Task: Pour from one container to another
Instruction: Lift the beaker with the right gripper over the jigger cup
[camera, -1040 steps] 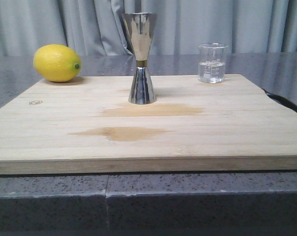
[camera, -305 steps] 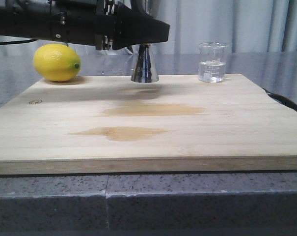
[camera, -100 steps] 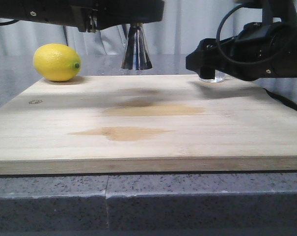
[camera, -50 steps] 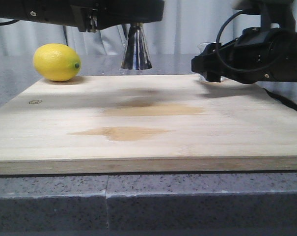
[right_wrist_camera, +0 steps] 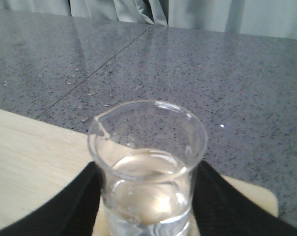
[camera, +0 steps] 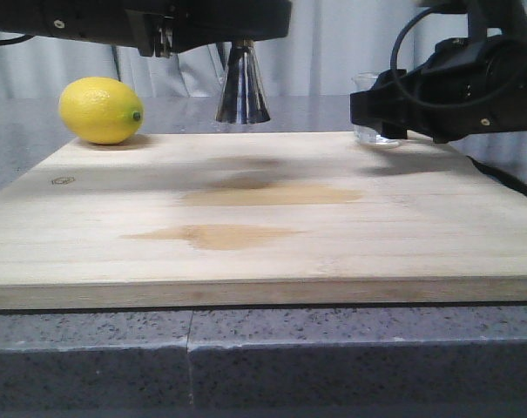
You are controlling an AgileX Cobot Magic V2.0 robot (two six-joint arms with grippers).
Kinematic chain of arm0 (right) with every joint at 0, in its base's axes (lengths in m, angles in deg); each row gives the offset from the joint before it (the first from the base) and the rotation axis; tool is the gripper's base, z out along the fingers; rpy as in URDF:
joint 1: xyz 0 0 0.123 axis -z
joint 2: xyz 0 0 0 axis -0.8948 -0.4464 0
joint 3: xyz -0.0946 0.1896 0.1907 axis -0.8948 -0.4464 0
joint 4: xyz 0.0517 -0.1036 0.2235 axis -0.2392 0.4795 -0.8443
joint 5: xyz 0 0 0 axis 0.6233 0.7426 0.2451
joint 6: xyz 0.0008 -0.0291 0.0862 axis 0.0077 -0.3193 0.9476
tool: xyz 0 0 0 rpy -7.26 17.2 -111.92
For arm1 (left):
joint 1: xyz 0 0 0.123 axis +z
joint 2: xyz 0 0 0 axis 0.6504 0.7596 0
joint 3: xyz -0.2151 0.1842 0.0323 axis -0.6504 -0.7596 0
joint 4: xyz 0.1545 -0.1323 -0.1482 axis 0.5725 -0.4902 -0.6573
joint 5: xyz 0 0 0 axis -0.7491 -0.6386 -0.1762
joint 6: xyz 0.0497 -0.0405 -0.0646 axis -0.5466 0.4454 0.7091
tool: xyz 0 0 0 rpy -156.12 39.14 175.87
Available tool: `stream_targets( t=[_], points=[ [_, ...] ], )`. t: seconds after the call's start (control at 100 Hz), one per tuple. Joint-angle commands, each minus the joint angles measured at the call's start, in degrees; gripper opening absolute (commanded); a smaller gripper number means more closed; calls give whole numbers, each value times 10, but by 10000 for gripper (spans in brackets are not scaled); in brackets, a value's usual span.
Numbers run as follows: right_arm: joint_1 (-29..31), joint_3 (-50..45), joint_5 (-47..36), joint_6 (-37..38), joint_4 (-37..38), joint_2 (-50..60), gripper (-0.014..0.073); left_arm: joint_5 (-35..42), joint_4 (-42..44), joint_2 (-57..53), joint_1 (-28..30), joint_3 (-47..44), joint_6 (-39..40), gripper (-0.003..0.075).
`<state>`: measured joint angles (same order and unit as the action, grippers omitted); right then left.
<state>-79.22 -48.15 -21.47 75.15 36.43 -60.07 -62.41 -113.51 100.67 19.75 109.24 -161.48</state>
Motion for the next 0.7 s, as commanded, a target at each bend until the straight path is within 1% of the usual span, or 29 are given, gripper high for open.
stream_targets(
  t=[0.0, 0.16, 0.23, 0.33, 0.45, 0.56, 0.63, 0.69],
  points=[
    [2, 17, -1, -2, 7, 62, 286, -54, -45, -27, -6, 12, -1, 220],
    [2, 29, 99, 23, 20, 151, 286, -54, -45, -27, -6, 12, -1, 220],
    [-3, 48, 164, 29, 24, 186, 286, -54, -45, -27, -6, 12, -1, 220],
    [-18, 92, 291, 29, 25, 230, 286, -54, -45, -27, -6, 12, -1, 220],
    [-44, 158, 435, 29, 26, 257, 286, -54, -45, -27, -6, 12, -1, 220],
    [-73, 225, 557, 19, 26, 260, 286, -54, -45, -27, -6, 12, -1, 220],
    [-95, 263, 622, 4, 26, 260, 286, -54, -45, -27, -6, 12, -1, 220],
    [-114, 289, 658, -11, 26, 260, 286, -54, -45, -27, -6, 12, -1, 220]
  ],
)
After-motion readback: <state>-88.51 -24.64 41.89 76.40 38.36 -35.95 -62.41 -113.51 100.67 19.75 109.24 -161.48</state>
